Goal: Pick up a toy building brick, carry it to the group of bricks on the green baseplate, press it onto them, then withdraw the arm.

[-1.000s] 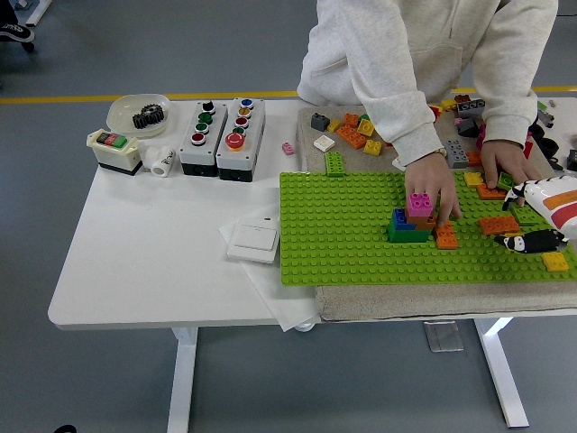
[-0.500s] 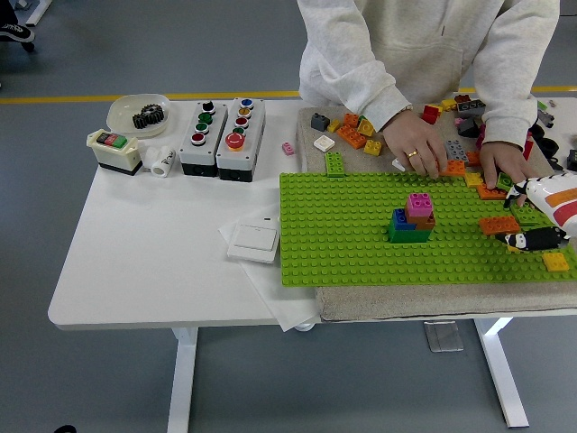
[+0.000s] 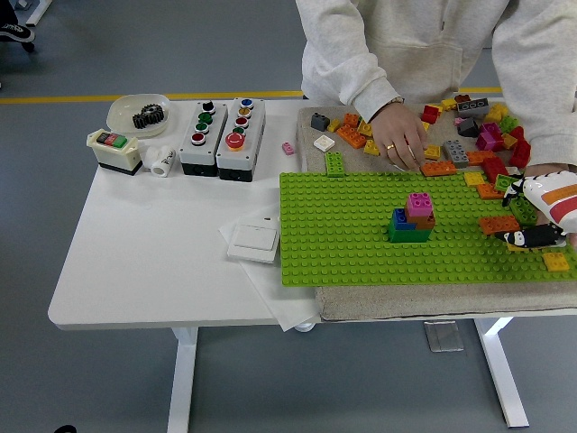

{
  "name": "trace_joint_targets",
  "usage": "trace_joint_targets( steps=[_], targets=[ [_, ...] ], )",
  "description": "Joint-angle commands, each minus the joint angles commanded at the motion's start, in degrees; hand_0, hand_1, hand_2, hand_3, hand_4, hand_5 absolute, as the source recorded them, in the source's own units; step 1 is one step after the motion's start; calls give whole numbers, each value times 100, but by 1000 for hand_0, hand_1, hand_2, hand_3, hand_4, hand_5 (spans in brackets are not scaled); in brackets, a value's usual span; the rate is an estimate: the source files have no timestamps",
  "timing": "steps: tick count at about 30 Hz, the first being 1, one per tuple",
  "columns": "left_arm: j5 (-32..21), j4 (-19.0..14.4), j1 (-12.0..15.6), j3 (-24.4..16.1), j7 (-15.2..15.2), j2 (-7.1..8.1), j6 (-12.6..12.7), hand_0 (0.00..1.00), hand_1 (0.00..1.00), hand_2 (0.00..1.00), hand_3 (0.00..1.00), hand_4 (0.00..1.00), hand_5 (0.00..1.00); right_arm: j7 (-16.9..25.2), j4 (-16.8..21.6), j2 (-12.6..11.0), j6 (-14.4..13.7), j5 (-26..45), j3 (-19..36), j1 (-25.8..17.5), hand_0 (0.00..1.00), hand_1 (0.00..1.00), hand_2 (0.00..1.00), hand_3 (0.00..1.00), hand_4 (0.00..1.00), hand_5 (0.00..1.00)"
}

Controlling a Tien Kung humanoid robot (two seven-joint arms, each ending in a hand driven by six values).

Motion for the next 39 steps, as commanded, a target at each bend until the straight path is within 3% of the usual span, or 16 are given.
trace_joint_targets(
  steps=[12,39],
  targets=[
    [-54,-21,-24,54,-10,10,-61,858,843,848,642,728,616,228,-875,461,-208,-91,-605,457,603,599,642,578,890,441],
    [-16,-47,-97,81,-75,9,-98,860,843,848,641,728,616,589,-1742,780,-546,-334,-1132,789,600,627,677,619,883,412]
  ],
)
